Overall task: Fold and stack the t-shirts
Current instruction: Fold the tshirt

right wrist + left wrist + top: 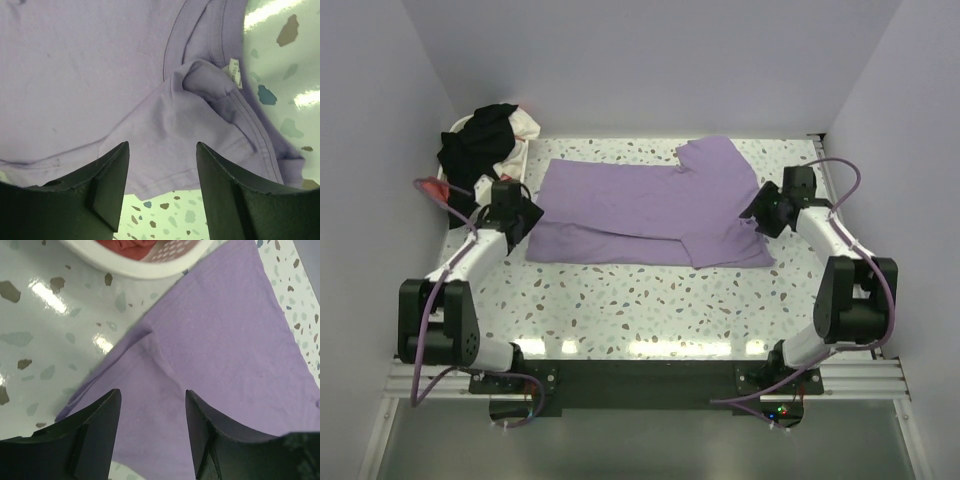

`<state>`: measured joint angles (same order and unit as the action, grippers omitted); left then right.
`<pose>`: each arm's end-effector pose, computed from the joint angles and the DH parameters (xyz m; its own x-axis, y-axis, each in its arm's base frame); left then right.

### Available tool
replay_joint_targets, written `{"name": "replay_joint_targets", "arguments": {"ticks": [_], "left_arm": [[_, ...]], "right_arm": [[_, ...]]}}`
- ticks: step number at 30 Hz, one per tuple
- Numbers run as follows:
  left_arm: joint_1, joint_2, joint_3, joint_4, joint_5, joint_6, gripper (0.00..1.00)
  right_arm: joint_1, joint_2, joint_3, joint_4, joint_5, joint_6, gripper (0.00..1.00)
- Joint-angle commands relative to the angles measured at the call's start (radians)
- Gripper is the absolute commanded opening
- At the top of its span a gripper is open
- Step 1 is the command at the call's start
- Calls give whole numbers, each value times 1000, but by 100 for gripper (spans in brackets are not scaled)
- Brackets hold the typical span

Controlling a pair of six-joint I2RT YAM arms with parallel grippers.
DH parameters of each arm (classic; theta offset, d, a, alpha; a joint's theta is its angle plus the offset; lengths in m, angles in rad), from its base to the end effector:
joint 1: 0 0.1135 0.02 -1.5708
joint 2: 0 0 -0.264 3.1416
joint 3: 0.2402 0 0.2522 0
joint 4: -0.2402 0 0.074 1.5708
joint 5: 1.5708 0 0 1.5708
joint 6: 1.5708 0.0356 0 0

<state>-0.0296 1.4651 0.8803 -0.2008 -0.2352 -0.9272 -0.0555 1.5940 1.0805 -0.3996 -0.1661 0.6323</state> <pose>0.3064 -0.0008 0.2140 -0.3155 -0.7689 -0.5561 -0.6470 0.6030 -0.4666 0.3355 -0.0127 0.2230 -0.6647 0.6207 -0.4158 0.4297 0.7729 0.4668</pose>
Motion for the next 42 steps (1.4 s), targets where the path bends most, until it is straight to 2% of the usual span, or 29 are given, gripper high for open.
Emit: {"name": "replay_joint_targets", "arguments": {"ticks": [1,6,11,19,26,36,42], "left_arm": [[-33,-97,-108,84,-9,-35,58],[-52,-109,-231,171,17,-56,51],[-55,-95,-286,250,43,-52,47],[-55,-81,-300,229,4,-38,46],[-55,-68,-320,216,-13,-36,42],[-53,-74,-325,205,-19,-21,40],[-53,-80,-320,202,-18,-13,40]], "right_arm": [[48,-114,-50,-8,112,-5,59],[77,-212,-183,13,181,0,52],[77,-206,-241,38,208,-17,51],[65,-94,-245,71,257,-6,51],[33,-77,-277,97,286,0,52],[20,-54,-261,125,237,36,44],[22,-62,-251,133,224,46,43]]}}
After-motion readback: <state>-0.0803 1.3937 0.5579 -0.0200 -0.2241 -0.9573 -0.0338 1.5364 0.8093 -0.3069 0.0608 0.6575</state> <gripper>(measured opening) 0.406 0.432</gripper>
